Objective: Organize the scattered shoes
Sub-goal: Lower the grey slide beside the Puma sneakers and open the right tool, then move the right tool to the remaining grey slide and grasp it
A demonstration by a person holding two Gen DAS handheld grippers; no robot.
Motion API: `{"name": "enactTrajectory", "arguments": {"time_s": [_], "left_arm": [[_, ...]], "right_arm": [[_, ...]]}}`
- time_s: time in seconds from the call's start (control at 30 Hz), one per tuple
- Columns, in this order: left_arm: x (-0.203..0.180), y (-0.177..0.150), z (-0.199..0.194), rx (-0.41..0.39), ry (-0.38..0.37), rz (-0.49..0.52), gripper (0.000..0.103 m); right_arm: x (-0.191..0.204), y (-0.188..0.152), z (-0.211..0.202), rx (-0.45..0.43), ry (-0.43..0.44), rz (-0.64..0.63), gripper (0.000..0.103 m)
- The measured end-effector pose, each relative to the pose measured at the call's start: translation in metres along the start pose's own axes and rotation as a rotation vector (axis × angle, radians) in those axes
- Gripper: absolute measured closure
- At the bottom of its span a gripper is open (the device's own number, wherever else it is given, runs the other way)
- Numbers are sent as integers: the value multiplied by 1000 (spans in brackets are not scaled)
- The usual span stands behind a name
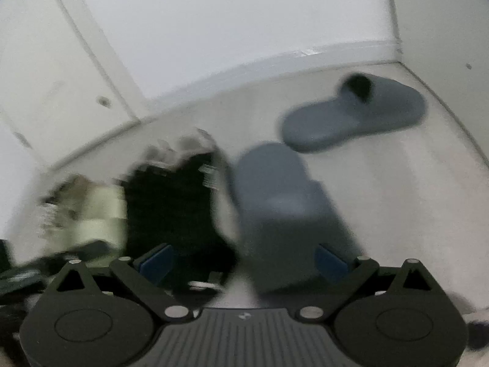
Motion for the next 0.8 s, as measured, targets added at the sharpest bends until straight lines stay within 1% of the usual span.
{"name": "enactTrajectory", "arguments": {"time_s": [0.07,0.23,0.4,0.5,0.63,0.7,0.73,0.8], "left_arm": [[0,0,0,0,8,-1,35],[-1,-2,2,15,21,5,32],[-1,-3,3,24,30,11,24],[-1,-3,3,26,35,8,23],[-1,-4,4,29,37,10,23],[-1,-5,4,29,41,8,23],[-1,-5,4,29,43,7,23],[0,-5,2,24,45,4,23]], "right_arm": [[-2,3,9,25,-38,6,3],[11,10,24,12,-94,-27,3],[24,6,25,13,-89,-62,3],[23,3,24,10,-108,-72,3],[18,4,22,13,-73,-41,3],[13,6,20,7,-40,-11,3],[11,7,18,4,-26,8,5],[1,12,10,-44,39,115,5]]}}
Point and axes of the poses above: each gripper's, at about its wrist camera, not at the fingertips, and z roughly the way its jaws point, x to its left, y to its top, the point moved 6 cm from there along z, roughly the way its jaws point, and after that the axes turned 10 degrees about -y, right-handed, at the moved point
